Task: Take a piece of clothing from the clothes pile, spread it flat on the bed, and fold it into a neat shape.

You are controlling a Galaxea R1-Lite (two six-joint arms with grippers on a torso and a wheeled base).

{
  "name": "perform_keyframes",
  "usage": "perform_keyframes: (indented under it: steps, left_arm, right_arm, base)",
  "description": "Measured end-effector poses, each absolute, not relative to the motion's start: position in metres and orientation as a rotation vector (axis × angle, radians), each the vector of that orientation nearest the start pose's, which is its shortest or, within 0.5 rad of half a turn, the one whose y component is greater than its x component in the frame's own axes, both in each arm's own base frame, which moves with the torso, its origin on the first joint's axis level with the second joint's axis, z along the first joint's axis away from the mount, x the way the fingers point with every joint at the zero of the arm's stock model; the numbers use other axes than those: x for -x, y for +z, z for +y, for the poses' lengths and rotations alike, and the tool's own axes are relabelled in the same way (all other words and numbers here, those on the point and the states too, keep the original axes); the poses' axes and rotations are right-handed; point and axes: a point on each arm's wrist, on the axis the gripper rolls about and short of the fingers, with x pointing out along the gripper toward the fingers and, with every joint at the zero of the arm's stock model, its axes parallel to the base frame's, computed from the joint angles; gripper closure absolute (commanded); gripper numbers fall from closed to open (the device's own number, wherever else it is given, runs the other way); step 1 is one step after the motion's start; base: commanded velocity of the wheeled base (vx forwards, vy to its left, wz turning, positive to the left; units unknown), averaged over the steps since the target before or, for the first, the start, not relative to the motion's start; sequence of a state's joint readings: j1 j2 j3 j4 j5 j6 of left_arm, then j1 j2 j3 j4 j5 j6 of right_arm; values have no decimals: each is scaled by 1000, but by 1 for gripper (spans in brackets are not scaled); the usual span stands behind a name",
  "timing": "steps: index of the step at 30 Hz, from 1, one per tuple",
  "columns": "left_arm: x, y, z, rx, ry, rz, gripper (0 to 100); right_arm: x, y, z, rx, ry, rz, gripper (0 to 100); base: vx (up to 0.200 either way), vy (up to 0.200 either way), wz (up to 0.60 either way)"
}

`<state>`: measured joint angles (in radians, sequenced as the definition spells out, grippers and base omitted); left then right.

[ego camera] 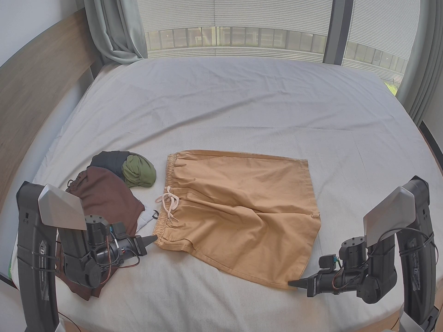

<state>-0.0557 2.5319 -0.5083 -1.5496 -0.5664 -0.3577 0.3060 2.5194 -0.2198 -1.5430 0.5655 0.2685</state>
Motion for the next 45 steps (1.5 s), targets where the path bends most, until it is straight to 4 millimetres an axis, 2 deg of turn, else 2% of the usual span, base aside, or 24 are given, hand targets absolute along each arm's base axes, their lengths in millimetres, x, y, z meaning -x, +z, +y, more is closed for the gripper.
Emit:
perform_keyframes:
  steps: [9, 18, 21, 29, 34, 45]
  left_arm:
    - [-301, -50, -9, 428, -675, 579, 100]
    - [-276, -32, 5, 469, -739, 588, 100]
    - [-267, -30, 7, 431, -761, 580, 100]
    - [-256, -43, 15, 289, -788, 557, 100]
    - [-251, -51, 18, 304, -785, 586, 100]
    - [-241, -55, 17, 344, -802, 626, 100]
  right_arm:
    - [-228, -58, 73, -352, 674, 887, 100]
    - [-216, -54, 65, -347, 655, 913, 100]
    - [-213, -54, 62, -322, 658, 915, 100]
    - [-206, -55, 54, -270, 664, 922, 100]
    - [-205, -55, 50, -269, 656, 925, 100]
    - [-204, -56, 50, -269, 657, 929, 100]
  base:
    - [0, 0, 0]
    - [0, 0, 0]
    - [0, 0, 0]
    - [0, 0, 0]
    - [0, 0, 0]
    - [0, 0, 0]
